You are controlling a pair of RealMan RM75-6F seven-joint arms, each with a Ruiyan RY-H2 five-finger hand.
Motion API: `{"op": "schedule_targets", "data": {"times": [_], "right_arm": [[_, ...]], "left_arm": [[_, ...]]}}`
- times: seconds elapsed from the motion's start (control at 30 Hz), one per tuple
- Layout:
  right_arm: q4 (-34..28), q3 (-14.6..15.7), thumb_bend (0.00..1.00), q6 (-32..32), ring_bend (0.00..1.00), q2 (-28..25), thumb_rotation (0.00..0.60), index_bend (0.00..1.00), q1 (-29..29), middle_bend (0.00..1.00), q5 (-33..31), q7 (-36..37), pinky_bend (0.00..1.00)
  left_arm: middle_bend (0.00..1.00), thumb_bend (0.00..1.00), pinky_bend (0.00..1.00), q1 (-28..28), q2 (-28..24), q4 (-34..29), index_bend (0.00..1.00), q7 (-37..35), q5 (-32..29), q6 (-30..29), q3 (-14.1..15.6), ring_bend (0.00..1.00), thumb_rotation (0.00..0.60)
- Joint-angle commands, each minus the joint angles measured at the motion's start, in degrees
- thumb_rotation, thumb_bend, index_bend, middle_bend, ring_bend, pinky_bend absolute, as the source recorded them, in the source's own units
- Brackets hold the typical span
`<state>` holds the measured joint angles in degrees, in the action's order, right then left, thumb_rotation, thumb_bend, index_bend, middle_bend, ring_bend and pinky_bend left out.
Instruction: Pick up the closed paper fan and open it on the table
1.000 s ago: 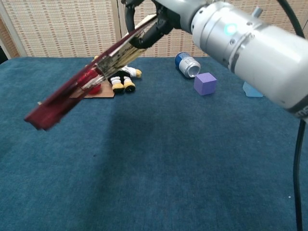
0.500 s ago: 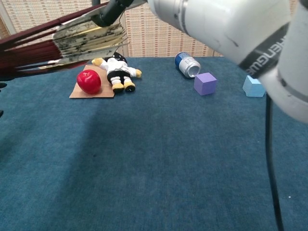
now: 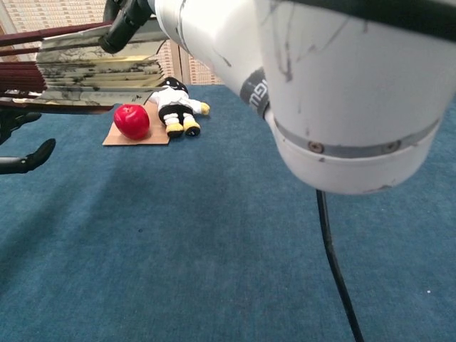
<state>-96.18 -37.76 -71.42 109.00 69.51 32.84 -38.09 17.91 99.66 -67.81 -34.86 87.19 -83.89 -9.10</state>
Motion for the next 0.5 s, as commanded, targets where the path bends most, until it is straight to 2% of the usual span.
{"op": "schedule_targets", "data": {"times": [0.03,0.2,0.33,0.43,0.5], "right_arm": [[0.36,0.04,0.54,0.01,0.00,0.34,0.600,0.74,0.37,0.12,-0.68,0.79,0.00],[0.85,0.35,0.54,-0.03,0.00,0.40,0.600,0.73,0.87,0.12,-0.96,1.84,0.00],[0.61,0.51,0.54,0.12,0.00,0.10,0.600,0.72,0.86,0.12,-1.20,2.78,0.00],[0.16,0.52,0.54,0.07,0.00,-0.43,0.600,0.71,0.84,0.12,-1.33,3.15,0.00],[-0.12,0.64,0.54,-0.22,0.00,-0.85,0.600,0.71,0.85,0.12,-1.22,3.16,0.00]], "left_arm": [[0.00,0.44,0.02,0.75,3.08,2.41,0.22,-1.69,-1.12,-1.62,-1.82,0.00,0.600],[0.00,0.43,0.02,1.16,6.12,4.40,0.50,-3.54,-2.29,-3.00,-3.41,0.00,0.600],[0.07,0.54,0.02,1.25,7.96,6.19,0.74,-2.99,-2.63,-4.69,-4.25,0.00,0.600],[0.15,0.63,0.02,1.24,8.88,7.12,0.84,-2.36,-3.48,-5.38,-5.11,0.00,0.600],[0.18,0.63,0.02,1.32,8.99,7.20,0.85,-2.14,-4.04,-5.19,-5.50,0.00,0.600]]}}
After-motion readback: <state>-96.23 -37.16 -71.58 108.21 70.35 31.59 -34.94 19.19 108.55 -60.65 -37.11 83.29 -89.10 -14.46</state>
